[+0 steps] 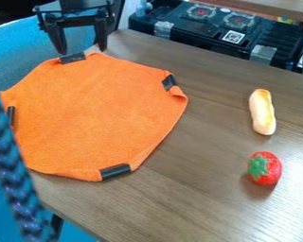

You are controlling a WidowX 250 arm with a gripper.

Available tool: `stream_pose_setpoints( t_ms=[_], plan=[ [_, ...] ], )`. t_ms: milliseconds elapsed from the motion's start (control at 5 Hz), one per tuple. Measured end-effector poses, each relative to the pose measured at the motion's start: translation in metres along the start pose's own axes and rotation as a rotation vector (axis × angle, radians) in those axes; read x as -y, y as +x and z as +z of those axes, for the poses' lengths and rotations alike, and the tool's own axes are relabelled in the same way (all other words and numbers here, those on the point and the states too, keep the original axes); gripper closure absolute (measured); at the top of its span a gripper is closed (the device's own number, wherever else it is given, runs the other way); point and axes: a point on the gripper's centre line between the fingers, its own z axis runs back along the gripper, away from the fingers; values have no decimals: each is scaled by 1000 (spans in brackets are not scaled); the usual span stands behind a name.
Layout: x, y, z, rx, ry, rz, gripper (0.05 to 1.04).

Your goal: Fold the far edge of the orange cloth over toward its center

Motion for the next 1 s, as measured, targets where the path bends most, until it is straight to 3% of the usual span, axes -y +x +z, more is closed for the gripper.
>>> stream_pose_setpoints(
  t_ms=[200,600,800,1000],
  plan=[
    [-1,-4,-12,-34,10,-1,83],
    [-13,4,-43,-59,89,-88,83],
    [-23,39,-38,-76,66,-330,83],
    [-27,54,-36,-103,73,-585,83]
  ],
)
